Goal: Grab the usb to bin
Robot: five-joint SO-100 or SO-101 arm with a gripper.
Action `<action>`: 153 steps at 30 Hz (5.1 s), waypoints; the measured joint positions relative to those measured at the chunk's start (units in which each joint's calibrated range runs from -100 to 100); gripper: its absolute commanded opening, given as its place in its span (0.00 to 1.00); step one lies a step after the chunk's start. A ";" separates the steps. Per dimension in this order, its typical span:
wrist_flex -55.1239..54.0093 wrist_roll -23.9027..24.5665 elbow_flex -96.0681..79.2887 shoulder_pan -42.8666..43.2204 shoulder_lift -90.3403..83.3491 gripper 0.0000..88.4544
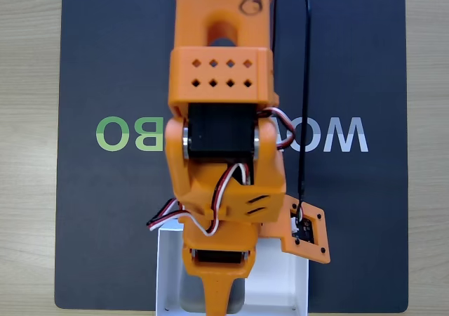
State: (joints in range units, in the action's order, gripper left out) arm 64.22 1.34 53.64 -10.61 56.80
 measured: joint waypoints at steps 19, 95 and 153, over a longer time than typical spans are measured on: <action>7.67 0.10 -0.27 3.36 -13.69 0.59; 9.05 -1.05 -146.50 4.86 -156.06 0.02; 9.05 -1.05 -146.50 4.86 -156.06 0.02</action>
State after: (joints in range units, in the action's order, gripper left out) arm 73.28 0.29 -92.86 -5.75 -99.26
